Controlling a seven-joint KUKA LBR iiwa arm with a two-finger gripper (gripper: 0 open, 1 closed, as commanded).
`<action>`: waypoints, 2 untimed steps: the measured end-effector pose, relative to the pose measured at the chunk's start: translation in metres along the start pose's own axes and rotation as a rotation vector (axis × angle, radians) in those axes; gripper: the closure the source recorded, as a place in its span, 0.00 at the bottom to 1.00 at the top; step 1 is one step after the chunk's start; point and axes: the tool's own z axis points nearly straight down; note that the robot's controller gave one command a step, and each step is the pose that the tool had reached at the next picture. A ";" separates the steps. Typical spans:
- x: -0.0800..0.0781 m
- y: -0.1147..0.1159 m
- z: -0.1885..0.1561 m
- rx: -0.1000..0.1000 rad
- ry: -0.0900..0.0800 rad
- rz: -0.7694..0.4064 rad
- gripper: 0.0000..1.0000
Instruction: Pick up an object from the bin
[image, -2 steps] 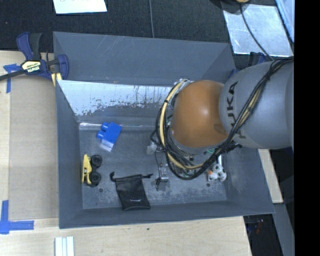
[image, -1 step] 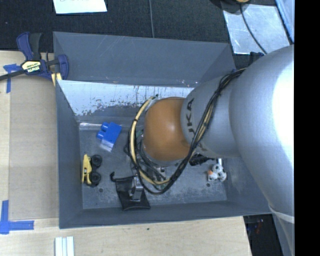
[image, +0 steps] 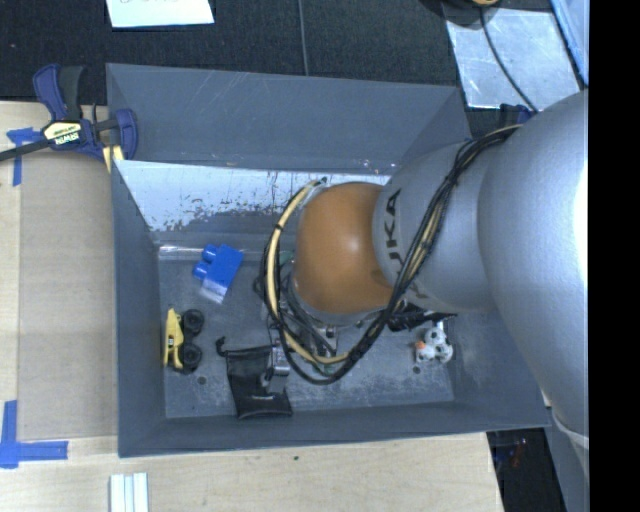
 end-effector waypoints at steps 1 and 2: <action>0.000 0.011 0.035 -0.002 0.000 -0.056 0.00; 0.002 0.011 0.049 -0.004 -0.006 -0.020 0.00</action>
Offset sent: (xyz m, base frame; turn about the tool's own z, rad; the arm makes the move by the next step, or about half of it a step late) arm -0.0080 0.0104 -0.0364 0.0427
